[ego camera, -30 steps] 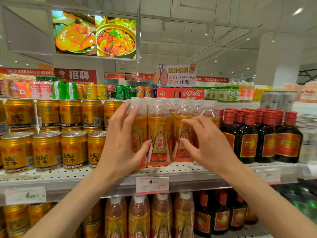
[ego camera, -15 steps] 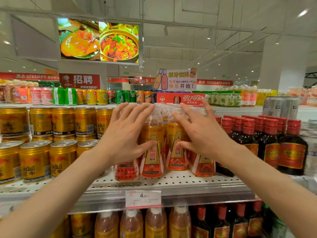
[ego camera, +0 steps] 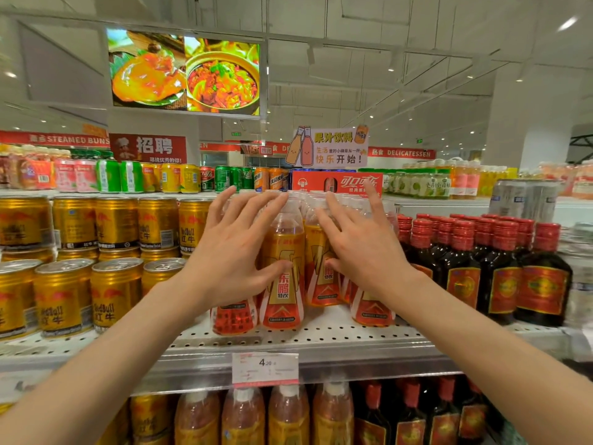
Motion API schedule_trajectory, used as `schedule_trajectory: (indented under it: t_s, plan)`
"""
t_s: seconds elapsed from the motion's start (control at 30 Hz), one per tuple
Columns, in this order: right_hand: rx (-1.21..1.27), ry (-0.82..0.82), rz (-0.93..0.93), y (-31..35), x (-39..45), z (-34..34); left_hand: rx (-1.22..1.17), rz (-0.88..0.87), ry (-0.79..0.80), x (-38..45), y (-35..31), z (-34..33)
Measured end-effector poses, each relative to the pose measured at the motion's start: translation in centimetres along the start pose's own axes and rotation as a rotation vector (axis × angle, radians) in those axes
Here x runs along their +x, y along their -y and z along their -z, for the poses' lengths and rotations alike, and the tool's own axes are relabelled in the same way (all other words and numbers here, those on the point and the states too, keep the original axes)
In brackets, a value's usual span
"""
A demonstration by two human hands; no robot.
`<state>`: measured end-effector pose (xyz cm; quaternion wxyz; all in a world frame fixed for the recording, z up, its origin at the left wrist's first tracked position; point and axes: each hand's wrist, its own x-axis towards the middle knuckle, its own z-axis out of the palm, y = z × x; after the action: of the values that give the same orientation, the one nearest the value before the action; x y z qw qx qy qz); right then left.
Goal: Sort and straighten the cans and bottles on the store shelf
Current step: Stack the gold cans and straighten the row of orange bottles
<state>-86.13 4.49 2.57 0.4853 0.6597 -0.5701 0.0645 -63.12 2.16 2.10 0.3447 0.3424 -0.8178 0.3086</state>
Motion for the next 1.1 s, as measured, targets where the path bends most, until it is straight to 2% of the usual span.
schedule_trajectory:
  t_s: [0.13, 0.23, 0.37, 0.5, 0.63, 0.8, 0.93, 1.1]
  plan:
    - [0.052, -0.034, 0.012, 0.0, -0.5, -0.1, 0.003, 0.005, -0.001, -0.1, -0.1, 0.0]
    - [0.188, -0.129, -0.013, 0.1, -1.7, -0.1, 0.003, 0.017, -0.029, -0.7, -0.5, -0.2]
    - [0.558, -0.254, -0.236, -0.3, -4.2, -0.5, -0.116, 0.128, -0.126, -2.5, -1.7, -1.2]
    - [0.968, -0.221, -0.443, 0.0, -6.3, -1.0, -0.37, 0.338, -0.229, -4.2, -3.3, -2.0]
    - [1.049, -0.2, -0.494, 0.0, -6.8, -1.7, -0.634, 0.548, -0.196, -5.7, -3.9, -2.4]
    - [1.061, -0.186, -0.52, -0.4, -6.7, -1.2, -0.811, 0.727, -0.083, -6.3, -3.0, -2.6]
    - [1.157, -0.205, -0.524, 0.3, -6.1, -0.3, -0.843, 0.747, -0.072, -6.4, -2.6, -2.8]
    - [1.307, -0.143, -0.447, 2.6, -5.0, 0.8, -0.877, 0.747, -0.081, -6.4, -2.9, -2.7]
